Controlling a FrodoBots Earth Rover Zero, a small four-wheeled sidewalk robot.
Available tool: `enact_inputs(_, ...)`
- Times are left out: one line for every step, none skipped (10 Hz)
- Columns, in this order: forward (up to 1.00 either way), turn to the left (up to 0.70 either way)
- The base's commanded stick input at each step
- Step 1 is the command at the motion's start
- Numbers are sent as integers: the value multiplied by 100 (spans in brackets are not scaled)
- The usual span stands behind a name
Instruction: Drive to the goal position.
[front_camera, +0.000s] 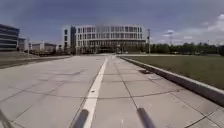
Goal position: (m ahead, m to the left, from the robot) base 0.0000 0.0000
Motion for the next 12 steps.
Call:
enact_inputs(7, 0)
enact_inputs(7, 0)
enact_inputs(7, 0)
enact_inputs(7, 0)
enact_inputs(7, 0)
enact_inputs(7, 0)
enact_inputs(7, 0)
enact_inputs(7, 0)
enact_inputs(7, 0)
enact_inputs(7, 0)
enact_inputs(7, 0)
enact_inputs(7, 0)
